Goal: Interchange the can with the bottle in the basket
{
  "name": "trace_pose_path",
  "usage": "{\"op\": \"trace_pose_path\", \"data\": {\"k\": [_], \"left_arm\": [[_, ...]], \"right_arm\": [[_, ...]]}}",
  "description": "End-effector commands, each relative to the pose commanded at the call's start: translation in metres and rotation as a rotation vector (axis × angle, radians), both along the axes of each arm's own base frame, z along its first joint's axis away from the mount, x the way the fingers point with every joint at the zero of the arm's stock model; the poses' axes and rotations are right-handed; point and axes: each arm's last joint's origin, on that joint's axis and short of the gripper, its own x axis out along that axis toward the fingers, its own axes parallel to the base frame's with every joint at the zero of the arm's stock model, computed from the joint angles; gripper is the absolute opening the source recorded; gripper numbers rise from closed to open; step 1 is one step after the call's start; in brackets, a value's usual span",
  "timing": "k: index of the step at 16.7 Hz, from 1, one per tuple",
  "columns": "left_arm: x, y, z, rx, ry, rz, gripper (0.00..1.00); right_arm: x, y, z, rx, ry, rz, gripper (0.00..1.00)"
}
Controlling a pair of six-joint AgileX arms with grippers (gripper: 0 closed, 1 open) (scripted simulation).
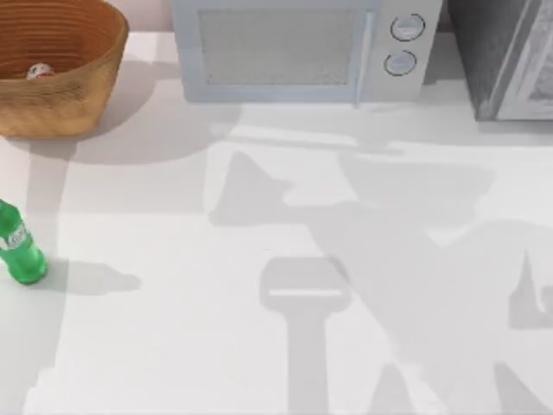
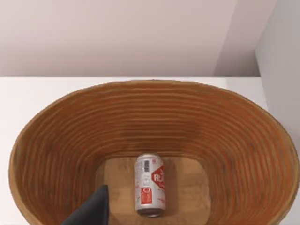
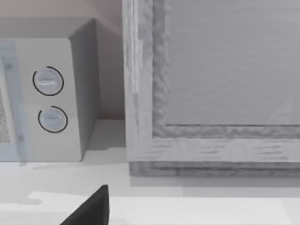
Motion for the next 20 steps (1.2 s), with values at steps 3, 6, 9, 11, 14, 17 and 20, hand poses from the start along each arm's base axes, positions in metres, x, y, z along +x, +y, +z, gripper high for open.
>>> {"op": "trace_pose_path", "data": {"k": [3, 6, 9, 11, 14, 17, 20], "left_arm": [[0.065, 0.01, -0.034, -0.018, 0.16, -0.011, 1.0], [0.114, 0.02, -0.085, -0.04, 0.32, -0.02, 1.0], [0.144, 0.028, -0.139, -0.065, 0.467, -0.027, 1.0], [0.155, 0.031, -0.169, -0.079, 0.545, -0.029, 1.0], [0.162, 0.033, -0.195, -0.092, 0.611, -0.032, 1.0], [0.162, 0.034, -0.197, -0.094, 0.617, -0.032, 1.0], [0.163, 0.029, -0.19, -0.087, 0.595, -0.043, 1.0]], "right_arm": [[0.0, 0.0, 0.0, 0.0, 0.0, 0.0, 1.0], [0.0, 0.0, 0.0, 0.0, 0.0, 0.0, 1.0], [0.0, 0.0, 0.0, 0.0, 0.0, 0.0, 1.0], [0.0, 0.0, 0.0, 0.0, 0.0, 0.0, 1.0], [0.0, 0.0, 0.0, 0.0, 0.0, 0.0, 1.0], [0.0, 0.0, 0.0, 0.0, 0.0, 0.0, 1.0], [0.0, 0.0, 0.0, 0.0, 0.0, 0.0, 1.0]]}}
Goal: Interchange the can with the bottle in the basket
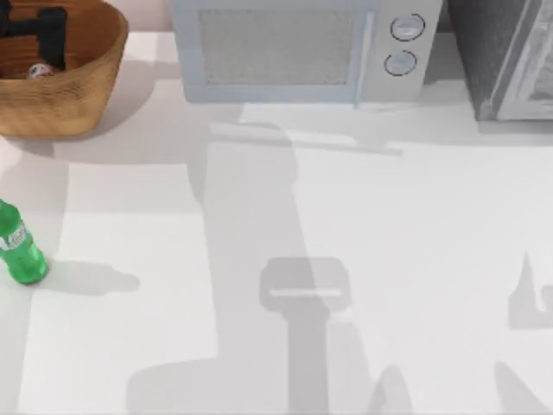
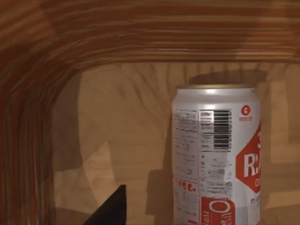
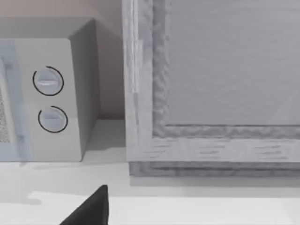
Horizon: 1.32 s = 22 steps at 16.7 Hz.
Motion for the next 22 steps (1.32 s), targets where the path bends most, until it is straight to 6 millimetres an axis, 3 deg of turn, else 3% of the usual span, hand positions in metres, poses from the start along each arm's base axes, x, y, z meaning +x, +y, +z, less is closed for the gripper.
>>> {"op": "trace_pose_path", "data": {"k": [10, 14, 22], "left_arm": [[0.016, -0.004, -0.061, -0.003, 0.023, 0.012, 1.0], [0.017, -0.004, -0.063, -0.003, 0.023, 0.012, 1.0], [0.017, -0.004, -0.063, -0.003, 0.023, 0.012, 0.4]], "right_arm": [[0.0, 0.0, 0.0, 0.0, 0.0, 0.0, 1.0], [0.0, 0.0, 0.0, 0.0, 0.0, 0.0, 1.0], [0.0, 0.0, 0.0, 0.0, 0.0, 0.0, 1.0]]}}
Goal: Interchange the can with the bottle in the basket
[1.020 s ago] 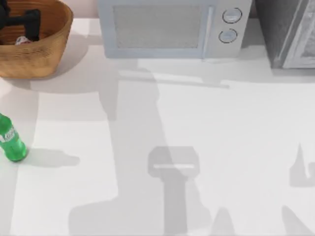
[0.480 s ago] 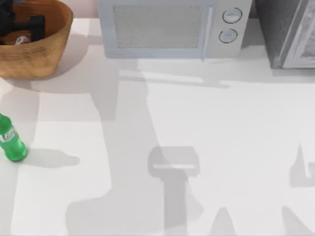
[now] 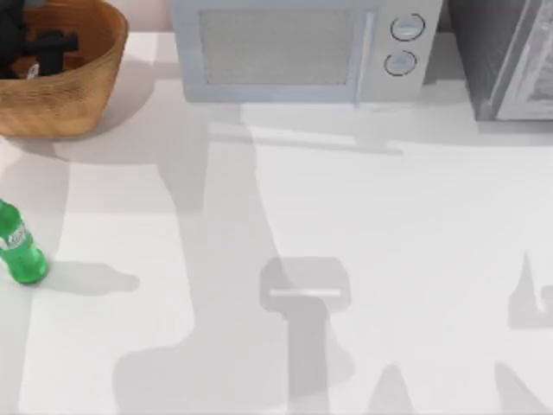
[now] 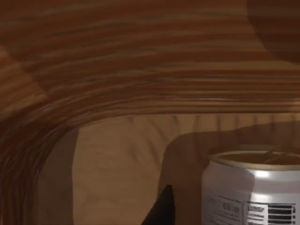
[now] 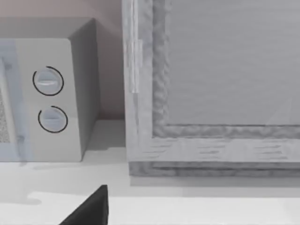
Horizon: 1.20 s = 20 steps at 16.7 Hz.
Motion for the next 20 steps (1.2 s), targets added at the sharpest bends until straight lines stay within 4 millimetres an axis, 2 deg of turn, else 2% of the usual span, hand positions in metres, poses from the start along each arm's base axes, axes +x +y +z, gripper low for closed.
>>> {"op": "trace_pose_path", "data": {"k": [5, 6, 13, 14, 17, 20], "left_arm": [[0.0, 0.0, 0.0, 0.0, 0.0, 0.0, 0.02], [0.0, 0.0, 0.0, 0.0, 0.0, 0.0, 0.0], [0.0, 0.0, 0.0, 0.0, 0.0, 0.0, 0.0], [-0.001, 0.002, 0.019, 0.005, -0.041, 0.001, 0.0], [-0.001, 0.002, 0.027, 0.009, -0.065, 0.002, 0.0], [-0.004, 0.0, 0.059, 0.025, -0.166, 0.001, 0.0]], "right_arm": [[0.0, 0.0, 0.0, 0.0, 0.0, 0.0, 1.0], [0.0, 0.0, 0.0, 0.0, 0.0, 0.0, 1.0], [0.0, 0.0, 0.0, 0.0, 0.0, 0.0, 1.0], [0.0, 0.0, 0.0, 0.0, 0.0, 0.0, 1.0], [0.0, 0.0, 0.0, 0.0, 0.0, 0.0, 1.0], [0.0, 0.0, 0.0, 0.0, 0.0, 0.0, 1.0]]}}
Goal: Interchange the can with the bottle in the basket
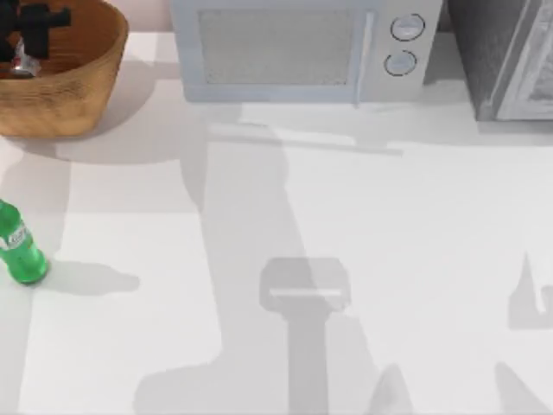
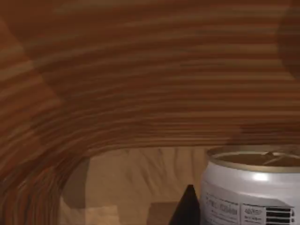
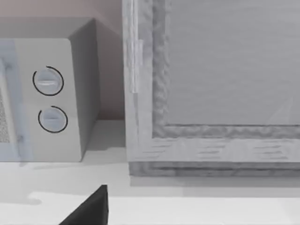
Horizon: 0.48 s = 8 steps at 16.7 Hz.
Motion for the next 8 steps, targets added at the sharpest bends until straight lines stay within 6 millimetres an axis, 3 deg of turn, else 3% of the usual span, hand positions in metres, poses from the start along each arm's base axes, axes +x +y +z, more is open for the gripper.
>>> {"op": "trace_pose_path", "data": {"k": [4, 8], "left_arm": [[-0.024, -0.007, 0.068, 0.027, -0.175, 0.003, 0.0], [-0.086, -0.017, 0.147, 0.048, -0.354, 0.01, 0.0]], "right_arm": [[0.0, 0.0, 0.0, 0.0, 0.0, 0.0, 1.0], [0.0, 0.0, 0.0, 0.0, 0.0, 0.0, 1.0]]}}
